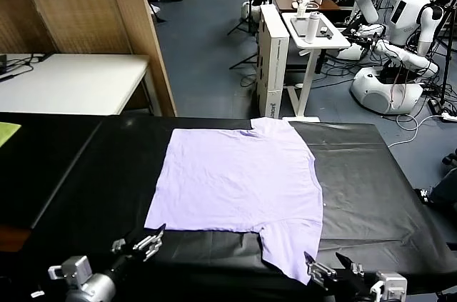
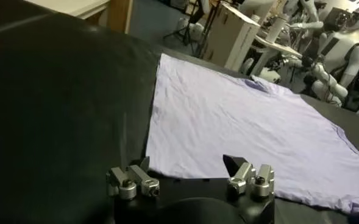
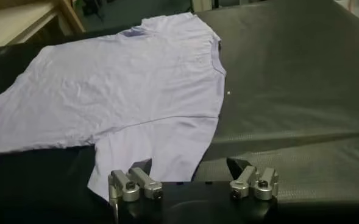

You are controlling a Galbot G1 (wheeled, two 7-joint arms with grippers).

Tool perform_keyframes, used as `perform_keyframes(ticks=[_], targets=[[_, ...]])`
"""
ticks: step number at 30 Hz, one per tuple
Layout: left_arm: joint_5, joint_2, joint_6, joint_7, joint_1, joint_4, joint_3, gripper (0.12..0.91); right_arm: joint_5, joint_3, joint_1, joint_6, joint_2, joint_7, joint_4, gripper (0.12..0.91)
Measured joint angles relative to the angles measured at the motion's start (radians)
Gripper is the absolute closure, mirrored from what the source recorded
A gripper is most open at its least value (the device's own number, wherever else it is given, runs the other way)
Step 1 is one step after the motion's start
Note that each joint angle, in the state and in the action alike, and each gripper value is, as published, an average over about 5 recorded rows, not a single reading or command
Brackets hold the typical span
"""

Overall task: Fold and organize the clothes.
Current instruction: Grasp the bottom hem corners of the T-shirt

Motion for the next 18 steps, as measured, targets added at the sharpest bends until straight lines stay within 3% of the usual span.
perform_keyframes(ticks=[18], targets=[[0.022,-0.016,-0.020,-0.001,-0.066,0.094,0.024,0.153,-0.060,-0.081,0.045,-0.002,0.033,0.001,-0.056,0.119]])
